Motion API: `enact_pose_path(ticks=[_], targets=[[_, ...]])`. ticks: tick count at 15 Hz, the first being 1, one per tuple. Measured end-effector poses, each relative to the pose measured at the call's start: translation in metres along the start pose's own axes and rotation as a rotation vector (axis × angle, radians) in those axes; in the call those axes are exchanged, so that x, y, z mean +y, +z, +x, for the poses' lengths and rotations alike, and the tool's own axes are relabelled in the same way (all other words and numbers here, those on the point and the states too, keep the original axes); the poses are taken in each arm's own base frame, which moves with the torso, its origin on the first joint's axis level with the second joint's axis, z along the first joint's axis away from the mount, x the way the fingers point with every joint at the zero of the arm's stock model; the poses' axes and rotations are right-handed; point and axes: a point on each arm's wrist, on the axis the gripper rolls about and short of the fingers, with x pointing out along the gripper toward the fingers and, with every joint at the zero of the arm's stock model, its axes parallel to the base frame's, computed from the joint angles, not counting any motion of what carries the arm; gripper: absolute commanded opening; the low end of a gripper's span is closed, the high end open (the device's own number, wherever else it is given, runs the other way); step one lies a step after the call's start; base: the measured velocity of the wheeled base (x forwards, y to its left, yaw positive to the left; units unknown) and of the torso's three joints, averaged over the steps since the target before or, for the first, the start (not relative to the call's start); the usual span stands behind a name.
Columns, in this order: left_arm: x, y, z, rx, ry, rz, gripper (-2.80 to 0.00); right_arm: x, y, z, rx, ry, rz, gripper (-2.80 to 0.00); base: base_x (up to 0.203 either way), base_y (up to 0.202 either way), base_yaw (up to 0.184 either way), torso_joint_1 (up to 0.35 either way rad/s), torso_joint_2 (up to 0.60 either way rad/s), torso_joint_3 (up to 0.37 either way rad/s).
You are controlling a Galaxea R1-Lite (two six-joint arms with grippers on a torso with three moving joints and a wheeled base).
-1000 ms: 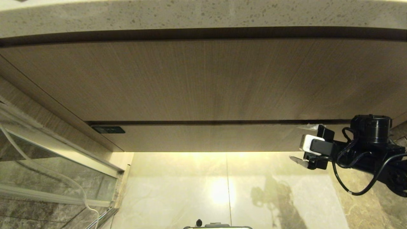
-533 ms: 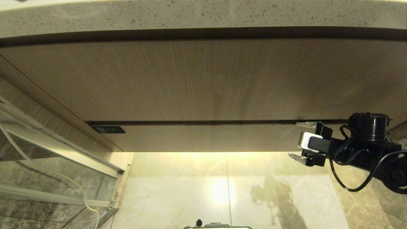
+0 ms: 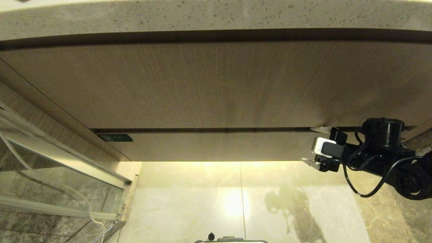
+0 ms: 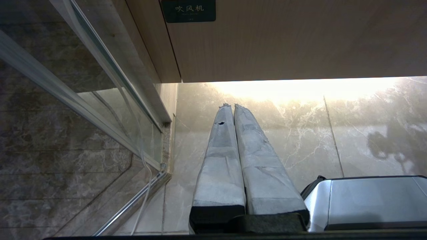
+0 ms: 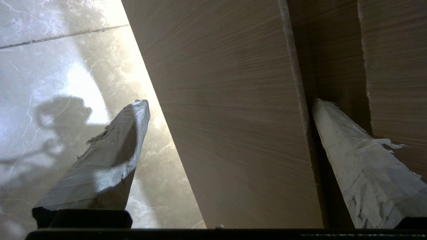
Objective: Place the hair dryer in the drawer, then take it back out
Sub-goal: Pull open the drawer
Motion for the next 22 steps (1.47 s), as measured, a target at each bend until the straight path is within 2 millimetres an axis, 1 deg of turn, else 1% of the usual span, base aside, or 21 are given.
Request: enact_pose_path(ticks=[3,8,14,18,22], targets=[[0.000,0.000,0.000,0.000,0.000,0.000,-2.80,0.006,-0.004,0.004,0.011,0.023,0.008,0.00,0.000,0.000,0.000,0.000,0.00,0.000],[0.000,0.000,0.000,0.000,0.000,0.000,-2.80,0.023,-0.010,0.004,0.064,0.172,0.066,0.00,0.000,0.000,0.000,0.000,0.00,0.000],[0.000,0.000,0.000,0.000,0.000,0.000,-2.80,0.024,-0.013,-0.001,0.094,0.205,0.093,0.00,0.000,0.000,0.000,0.000,0.00,0.000],[0.000,0.000,0.000,0.000,0.000,0.000,-2.80,0.031,-0.014,-0.006,0.121,0.261,0.117,0.00,0.000,0.000,0.000,0.000,0.00,0.000],[0.000,0.000,0.000,0.001,0.000,0.000,-2.80,0.032,-0.014,-0.013,0.145,0.317,0.143,0.00,0.000,0.000,0.000,0.000,0.00,0.000]])
